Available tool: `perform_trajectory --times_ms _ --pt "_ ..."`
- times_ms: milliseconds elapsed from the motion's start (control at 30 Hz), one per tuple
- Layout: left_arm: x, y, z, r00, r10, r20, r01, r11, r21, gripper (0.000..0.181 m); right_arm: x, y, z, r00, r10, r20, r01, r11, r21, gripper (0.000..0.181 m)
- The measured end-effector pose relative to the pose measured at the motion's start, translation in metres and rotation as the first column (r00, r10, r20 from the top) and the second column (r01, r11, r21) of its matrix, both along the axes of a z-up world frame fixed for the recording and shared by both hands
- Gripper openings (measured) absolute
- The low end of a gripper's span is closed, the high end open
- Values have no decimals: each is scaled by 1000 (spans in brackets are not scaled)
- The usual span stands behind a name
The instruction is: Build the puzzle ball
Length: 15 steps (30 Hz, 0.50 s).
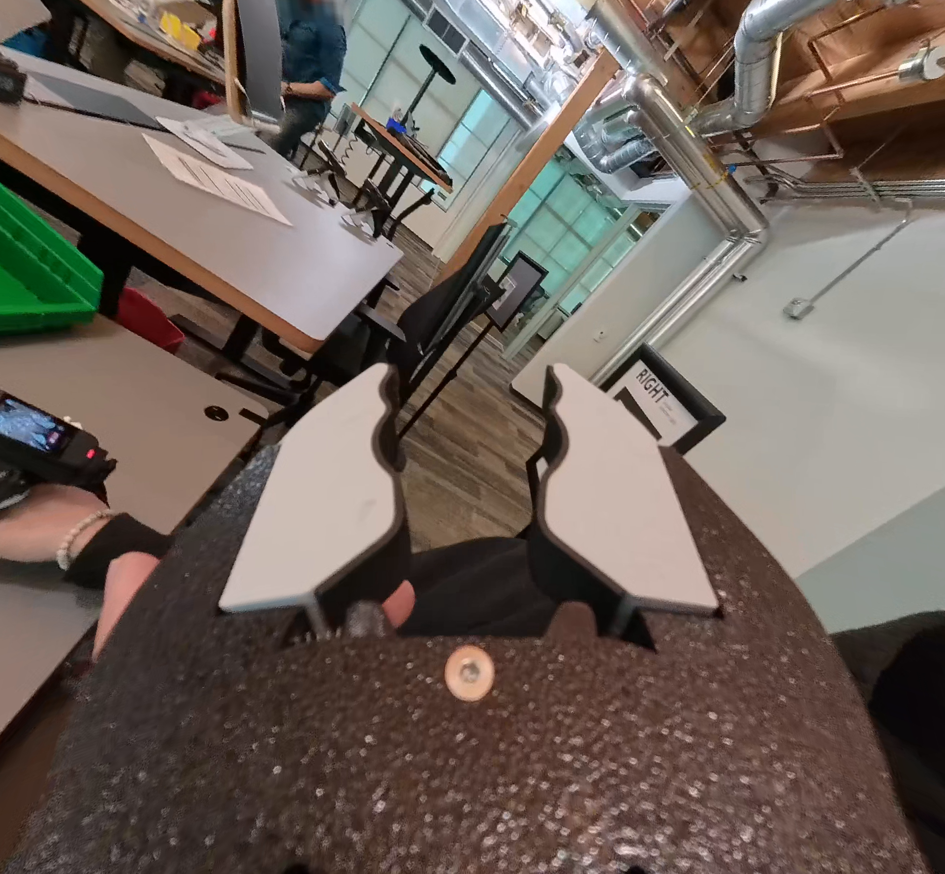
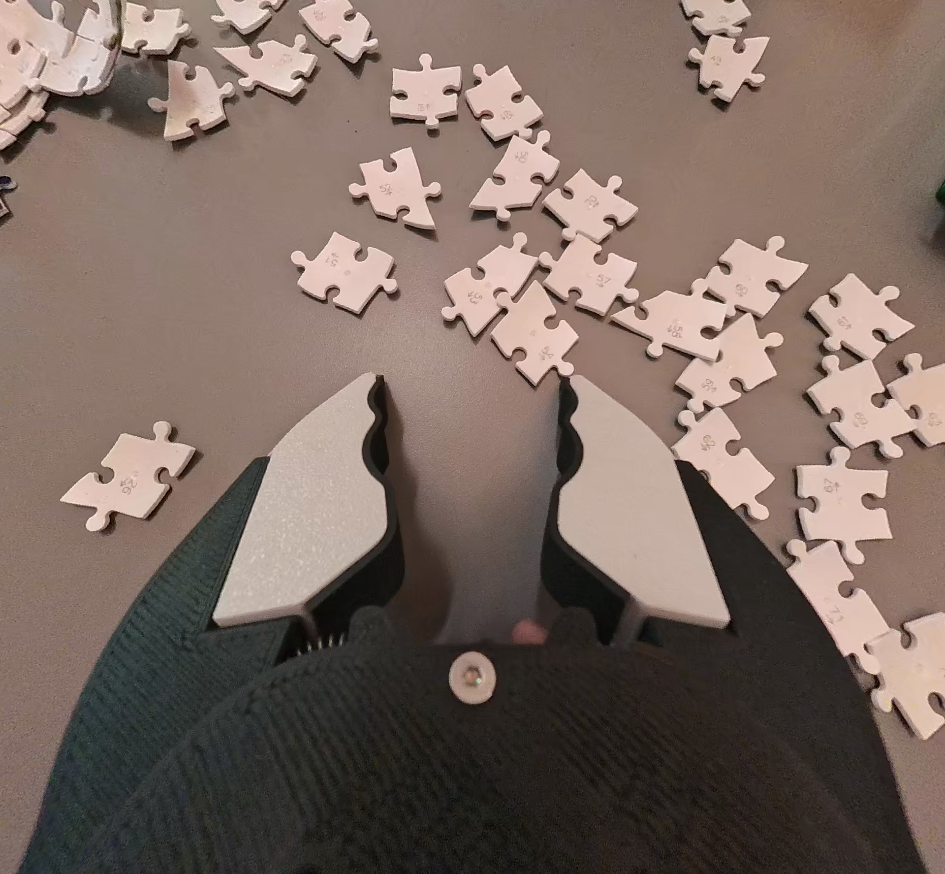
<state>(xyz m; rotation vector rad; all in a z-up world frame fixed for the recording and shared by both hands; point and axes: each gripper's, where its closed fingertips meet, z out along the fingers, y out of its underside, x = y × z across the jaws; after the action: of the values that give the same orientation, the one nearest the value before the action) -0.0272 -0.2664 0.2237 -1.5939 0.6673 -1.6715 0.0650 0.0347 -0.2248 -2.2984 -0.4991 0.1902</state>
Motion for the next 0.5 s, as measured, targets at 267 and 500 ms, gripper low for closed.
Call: perform_trajectory --times_ms 267,500 --pt "1 12 -7 1000 29 -11 -29 1000 2 54 0 0 0 1000 3 -4 -3 1000 -3 64" --pt "5 46 -18 997 83 -5 -83 997 12 55 1 1 0 1000 -9 6 9 1000 3 68"
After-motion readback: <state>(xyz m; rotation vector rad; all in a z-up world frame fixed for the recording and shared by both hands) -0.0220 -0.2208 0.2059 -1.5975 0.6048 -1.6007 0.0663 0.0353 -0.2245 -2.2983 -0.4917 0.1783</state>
